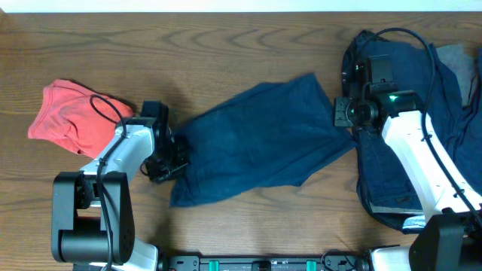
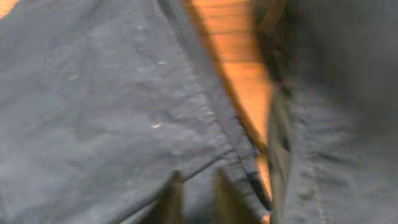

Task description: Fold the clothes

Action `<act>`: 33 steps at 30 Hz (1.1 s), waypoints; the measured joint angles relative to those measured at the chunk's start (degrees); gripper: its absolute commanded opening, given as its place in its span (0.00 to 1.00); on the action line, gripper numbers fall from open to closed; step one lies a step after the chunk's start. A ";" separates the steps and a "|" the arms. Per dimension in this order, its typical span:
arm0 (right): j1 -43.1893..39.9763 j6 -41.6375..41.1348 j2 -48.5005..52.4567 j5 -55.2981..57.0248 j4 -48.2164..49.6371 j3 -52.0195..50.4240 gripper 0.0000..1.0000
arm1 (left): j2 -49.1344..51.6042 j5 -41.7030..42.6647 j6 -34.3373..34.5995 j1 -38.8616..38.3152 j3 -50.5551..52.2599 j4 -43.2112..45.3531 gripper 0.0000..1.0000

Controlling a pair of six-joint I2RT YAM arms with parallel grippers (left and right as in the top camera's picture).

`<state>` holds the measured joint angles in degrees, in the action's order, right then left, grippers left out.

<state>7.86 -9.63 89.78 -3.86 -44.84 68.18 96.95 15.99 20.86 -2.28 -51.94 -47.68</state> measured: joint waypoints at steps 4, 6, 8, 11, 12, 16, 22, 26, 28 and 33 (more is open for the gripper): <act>1.07 4.17 1.84 -7.04 0.15 0.00 0.01 | -1.97 -0.04 -0.26 0.00 -4.59 -10.36 0.06; 2.95 5.73 3.78 -9.68 0.28 0.00 0.01 | -4.70 -0.02 -0.37 0.00 -8.52 -14.34 0.06; 5.35 6.58 5.64 -11.52 0.57 0.00 0.01 | -7.54 0.00 -0.44 0.00 -11.87 -16.74 0.06; 10.08 7.58 9.05 -14.51 1.29 0.00 0.01 | -11.78 0.20 -0.66 0.00 -15.61 -18.47 0.06; 11.96 7.78 10.36 -15.63 1.92 0.00 0.01 | -13.22 0.46 -0.70 0.00 -16.37 -18.51 0.06; 19.32 8.02 15.47 -19.78 5.35 0.00 0.01 | -17.18 2.25 -0.83 0.00 -17.31 -17.79 0.06; 31.30 7.06 23.56 -24.74 13.57 -0.02 0.01 | -20.28 4.44 0.81 0.00 -17.31 -14.01 0.06; 37.75 4.39 26.43 -26.40 22.40 0.00 0.01 | -21.07 8.48 2.05 0.00 -17.31 -10.71 0.06; 40.02 3.19 27.06 -26.16 26.03 0.02 0.01 | -21.09 10.54 2.89 0.00 -17.31 -9.18 0.06; 42.40 1.05 27.58 -24.06 29.14 0.72 0.16 | -21.09 13.00 4.63 0.00 -17.31 -8.59 0.06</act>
<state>50.26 -8.58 117.36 -27.92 -15.70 68.90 75.85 28.99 25.50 -2.28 -69.25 -56.27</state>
